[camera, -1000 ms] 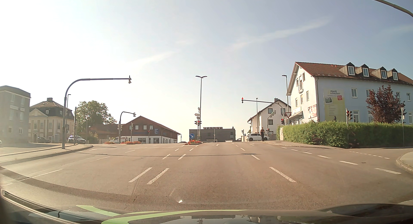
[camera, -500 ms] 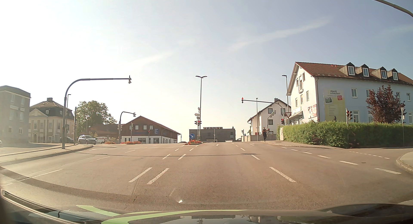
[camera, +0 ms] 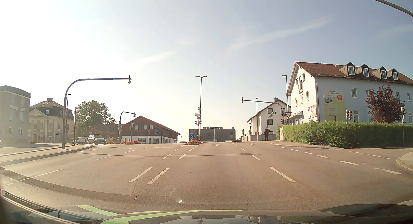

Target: Follow the waypoints while adhering to traffic rules and regulations

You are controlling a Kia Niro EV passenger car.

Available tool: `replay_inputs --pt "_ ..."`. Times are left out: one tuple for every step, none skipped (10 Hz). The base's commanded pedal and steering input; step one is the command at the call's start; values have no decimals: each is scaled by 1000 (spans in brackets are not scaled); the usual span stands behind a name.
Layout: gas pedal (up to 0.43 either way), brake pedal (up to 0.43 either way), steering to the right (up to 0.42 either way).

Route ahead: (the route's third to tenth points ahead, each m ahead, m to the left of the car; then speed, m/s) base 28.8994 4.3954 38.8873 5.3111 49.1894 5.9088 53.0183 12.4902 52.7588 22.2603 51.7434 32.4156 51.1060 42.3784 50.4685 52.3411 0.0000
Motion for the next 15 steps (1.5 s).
replay_inputs --pt "0 311 -15" --pt "0 311 -15" --pt "0 311 -14" --pt "0 311 -15" --pt "0 311 -15" --pt "0 311 -15" --pt "0 311 -15" --pt "0 311 -14" --pt "0 311 -15" --pt "0 311 -15" --pt "0 311 -15" --pt "0 311 -14" --pt "0 311 -15" --pt "0 311 -15" --pt "0 311 -15"
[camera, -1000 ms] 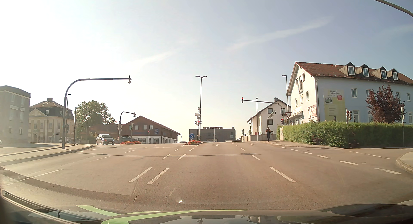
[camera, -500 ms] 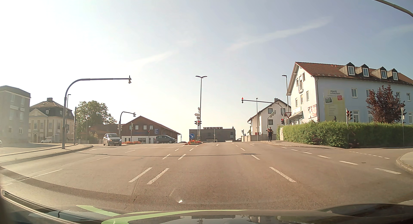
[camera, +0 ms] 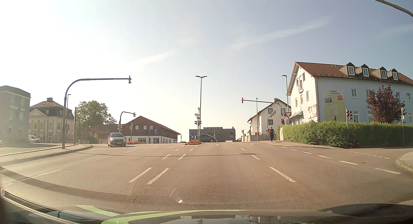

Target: Follow the waypoints while adhering to traffic rules and regulations

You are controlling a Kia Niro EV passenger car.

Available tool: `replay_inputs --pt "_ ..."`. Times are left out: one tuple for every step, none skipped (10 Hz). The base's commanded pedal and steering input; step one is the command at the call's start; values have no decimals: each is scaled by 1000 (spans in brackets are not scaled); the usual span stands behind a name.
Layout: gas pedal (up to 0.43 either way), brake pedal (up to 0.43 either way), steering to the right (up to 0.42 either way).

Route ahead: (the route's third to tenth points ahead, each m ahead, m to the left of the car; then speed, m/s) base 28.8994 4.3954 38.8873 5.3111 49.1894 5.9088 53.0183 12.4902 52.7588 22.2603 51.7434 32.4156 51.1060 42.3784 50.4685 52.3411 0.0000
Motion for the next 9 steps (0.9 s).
replay_inputs --pt "0 311 -14" --pt "0 311 -15" --pt "0 311 -15" --pt "0 311 -15" --pt "0 311 -15" --pt "0 311 -15" --pt "0 311 -15" --pt "0 311 -15" --pt "0 311 -15"
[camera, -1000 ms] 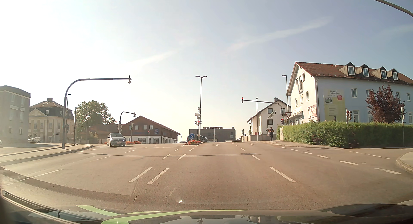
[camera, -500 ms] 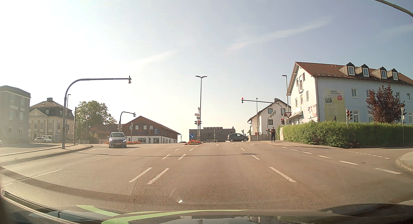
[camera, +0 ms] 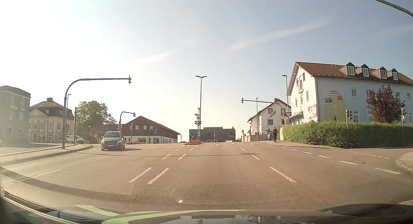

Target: Follow the waypoints while adhering to traffic rules and regulations

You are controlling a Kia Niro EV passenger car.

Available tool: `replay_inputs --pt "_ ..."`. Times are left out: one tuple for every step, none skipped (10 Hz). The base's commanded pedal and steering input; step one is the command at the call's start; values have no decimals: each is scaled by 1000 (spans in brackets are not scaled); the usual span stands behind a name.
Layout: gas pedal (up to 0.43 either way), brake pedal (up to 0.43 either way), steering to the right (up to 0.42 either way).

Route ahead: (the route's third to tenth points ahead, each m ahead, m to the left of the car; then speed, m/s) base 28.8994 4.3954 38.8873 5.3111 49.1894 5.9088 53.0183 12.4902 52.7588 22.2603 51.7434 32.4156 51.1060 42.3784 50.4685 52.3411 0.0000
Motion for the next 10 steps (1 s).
replay_inputs --pt "0 311 -15" --pt "0 311 -15" --pt "0 311 -15" --pt "0 311 -15" --pt "0 311 -15" --pt "0 311 -15" --pt "0 311 -15" --pt "0 311 -15" --pt "0 311 -15" --pt "0 311 -15"
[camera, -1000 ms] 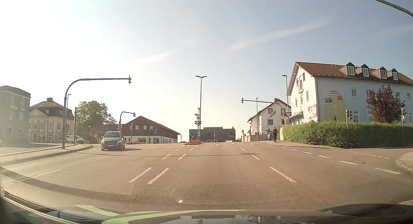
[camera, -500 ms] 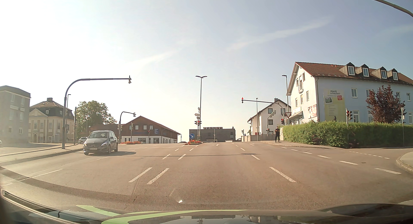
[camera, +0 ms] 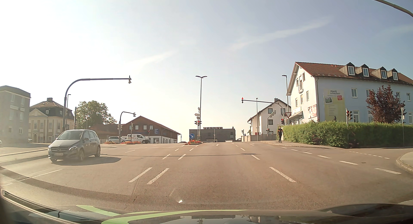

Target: Follow the waypoints while adhering to traffic rules and regulations

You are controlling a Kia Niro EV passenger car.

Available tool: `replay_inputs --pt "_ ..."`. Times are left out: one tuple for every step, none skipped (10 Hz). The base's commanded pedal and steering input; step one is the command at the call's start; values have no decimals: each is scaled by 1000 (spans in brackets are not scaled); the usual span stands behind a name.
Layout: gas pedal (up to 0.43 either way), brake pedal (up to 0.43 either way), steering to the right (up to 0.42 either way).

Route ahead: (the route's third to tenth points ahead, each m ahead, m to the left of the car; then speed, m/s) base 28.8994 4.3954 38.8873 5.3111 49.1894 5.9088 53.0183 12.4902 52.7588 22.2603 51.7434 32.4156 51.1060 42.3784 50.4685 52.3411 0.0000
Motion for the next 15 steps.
replay_inputs --pt "0 317 -15" --pt "0 311 -15" --pt "0 311 -15" --pt "0 311 -15" --pt "0 311 -15" --pt "0 311 -15" --pt "0 311 -15" --pt "0 311 -15" --pt "0 311 -15" --pt "0 311 -15" --pt "0 311 -15" --pt "0 311 -15" --pt "0 311 -15" --pt "0 311 -15" --pt "0 311 -15"
